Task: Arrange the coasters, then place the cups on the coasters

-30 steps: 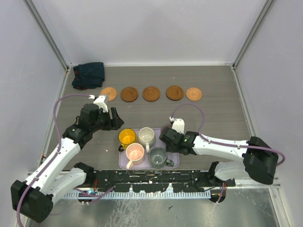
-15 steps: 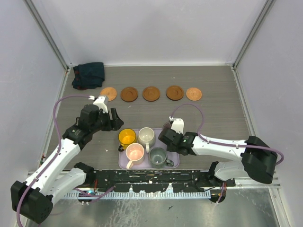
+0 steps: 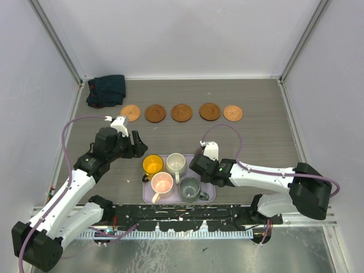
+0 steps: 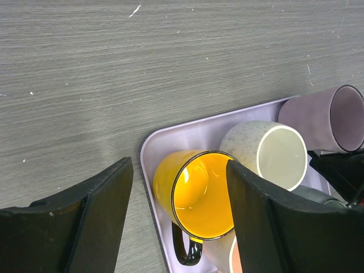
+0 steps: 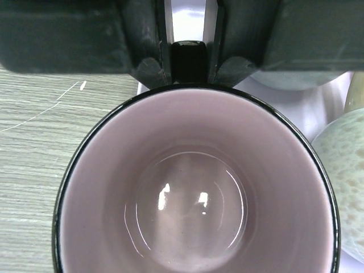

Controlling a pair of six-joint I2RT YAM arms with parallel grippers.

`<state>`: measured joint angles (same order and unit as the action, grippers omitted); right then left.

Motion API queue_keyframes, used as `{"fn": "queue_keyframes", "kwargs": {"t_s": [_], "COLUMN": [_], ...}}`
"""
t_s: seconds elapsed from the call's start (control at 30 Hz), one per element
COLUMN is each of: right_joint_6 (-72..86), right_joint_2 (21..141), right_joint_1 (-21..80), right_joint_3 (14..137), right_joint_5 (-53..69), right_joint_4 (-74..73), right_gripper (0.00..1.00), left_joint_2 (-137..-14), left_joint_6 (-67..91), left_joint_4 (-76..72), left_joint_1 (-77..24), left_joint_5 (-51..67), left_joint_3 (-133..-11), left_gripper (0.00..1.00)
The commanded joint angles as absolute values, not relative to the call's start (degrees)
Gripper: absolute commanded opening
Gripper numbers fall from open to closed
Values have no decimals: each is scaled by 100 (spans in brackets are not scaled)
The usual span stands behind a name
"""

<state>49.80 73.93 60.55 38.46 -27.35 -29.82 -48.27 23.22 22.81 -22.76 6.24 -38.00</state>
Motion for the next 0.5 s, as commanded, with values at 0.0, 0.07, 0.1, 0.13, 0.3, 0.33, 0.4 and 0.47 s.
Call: {"fn": "queue_keyframes", "kwargs": {"t_s": [0.0, 0.07, 0.1, 0.13, 0.3, 0.33, 0.4, 0.47], "right_joint_6": [4592, 4463, 4404, 4354, 4110, 4008, 3801, 3462], "right_joint_2": [7283, 7229, 7206, 7188, 7094, 7071, 7042, 6962], "right_joint_1": [6013, 6014, 6013, 6012, 6007, 6000, 5871, 5595], "right_joint_3": [4324, 4438, 4480, 4521, 4633, 4663, 4746, 4805], "right_joint_5": [-3840, -3995, -4059, -4106, -4478, -4581, -4716, -4689], "right_joint_4": [-3107, -3103, -3103, -3090, -3095, -3093, -3074, -2915], "right_gripper": [1, 1, 1, 1, 1, 1, 1, 1], "left_joint_2": [-4596, -4560, -4551, -4553, -4544, -4544, -4539, -4544], "left_joint_6": [2348, 2330, 2321, 2325, 2375, 2378, 2376, 2373], "left_joint_4": [1978, 1981, 1986, 1986, 1973, 1974, 1960, 1960], "left_joint_1": [-2294, -2295, -2298, -2295, -2294, -2296, -2294, -2294], "left_joint_5": [524, 503, 495, 485, 500, 509, 525, 546], "left_joint_3": [-3866, -3884, -3891, -3893, -3876, -3876, -3891, -3910], "left_gripper": [68, 68, 69, 68, 69, 69, 69, 69]}}
